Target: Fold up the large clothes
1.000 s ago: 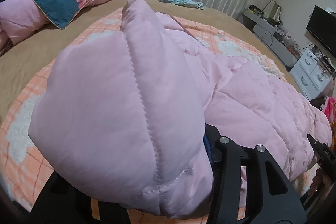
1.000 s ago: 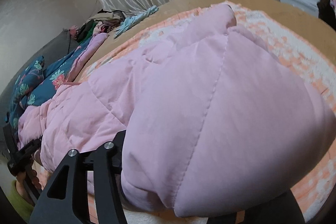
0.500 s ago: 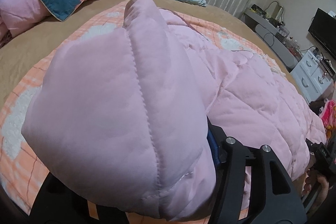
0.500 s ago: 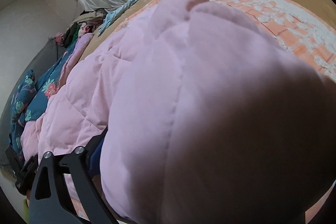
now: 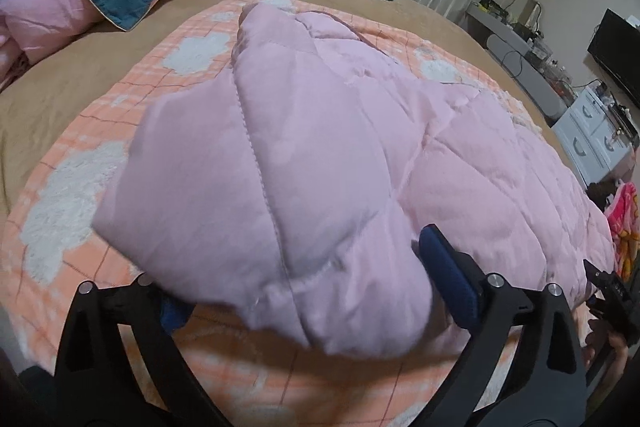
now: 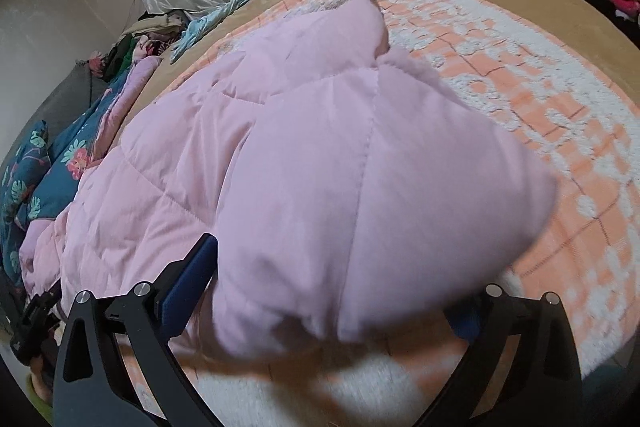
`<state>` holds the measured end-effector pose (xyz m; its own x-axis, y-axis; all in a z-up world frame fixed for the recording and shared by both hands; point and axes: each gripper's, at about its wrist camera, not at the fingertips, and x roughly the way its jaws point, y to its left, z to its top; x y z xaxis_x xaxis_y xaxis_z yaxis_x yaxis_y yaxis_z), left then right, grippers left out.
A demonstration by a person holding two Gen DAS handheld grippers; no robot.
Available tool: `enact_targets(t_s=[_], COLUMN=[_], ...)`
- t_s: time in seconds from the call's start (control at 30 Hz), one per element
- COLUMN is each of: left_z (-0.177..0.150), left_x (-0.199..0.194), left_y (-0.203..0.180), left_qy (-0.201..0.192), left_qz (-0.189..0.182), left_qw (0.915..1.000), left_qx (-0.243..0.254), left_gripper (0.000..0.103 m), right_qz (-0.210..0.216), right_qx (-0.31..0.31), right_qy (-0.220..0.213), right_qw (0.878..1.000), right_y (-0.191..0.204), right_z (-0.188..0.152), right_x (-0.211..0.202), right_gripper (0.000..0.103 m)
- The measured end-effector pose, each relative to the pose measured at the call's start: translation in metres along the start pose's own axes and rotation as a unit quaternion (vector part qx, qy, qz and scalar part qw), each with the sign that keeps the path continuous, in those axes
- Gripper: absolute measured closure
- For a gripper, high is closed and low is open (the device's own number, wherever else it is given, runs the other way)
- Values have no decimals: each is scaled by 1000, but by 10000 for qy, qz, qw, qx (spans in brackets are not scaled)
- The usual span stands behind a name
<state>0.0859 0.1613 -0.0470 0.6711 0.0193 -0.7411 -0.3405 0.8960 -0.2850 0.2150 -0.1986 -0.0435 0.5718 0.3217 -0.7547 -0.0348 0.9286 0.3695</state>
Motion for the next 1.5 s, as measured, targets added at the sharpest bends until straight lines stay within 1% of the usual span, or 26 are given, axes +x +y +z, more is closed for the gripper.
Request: enact_targets(t_s=[0.23, 0.43, 0.8, 1.07, 1.23, 1.3, 1.4, 1.5], left_z=[-4, -9, -9, -8, -6, -6, -7, -8], left_x=[-10, -24, -59, -80, -95, -101, -109, -116], left_y=[6, 8, 15, 11, 0, -6, -16, -26], left_qy=[74, 33, -319, -532, -703, -762, -836, -906], left_qz=[-2, 2, 44, -14, -92, -144, -208, -307], left_qw=[10000, 10000, 9994, 9986, 9975, 9969, 9960, 9949], left_qx=[-29, -87, -103, -61, 49, 117, 223, 333], left_gripper=[9, 9, 9, 9, 9, 9, 9, 9], right_qz=[-99, -204, -384, -325, -198, -80, 77, 141], right_qx=[-74, -205, -410, -725, -1030, -1118, -1318, -1494], right_qy=[-68, -166, -440, -671, -875, -939, -1084, -1230], right_qw=[9999, 9994, 9974, 9946, 9906, 9892, 9853, 9810], right_y=[-7, -7, -5, 15, 37, 45, 61, 74], right_z=[-12, -18, -23, -24, -25, -25, -28, -31], right_x=[-18, -35, -63, -83, -102, -109, -125, -139], right_gripper=[4, 4, 4, 4, 4, 4, 4, 4])
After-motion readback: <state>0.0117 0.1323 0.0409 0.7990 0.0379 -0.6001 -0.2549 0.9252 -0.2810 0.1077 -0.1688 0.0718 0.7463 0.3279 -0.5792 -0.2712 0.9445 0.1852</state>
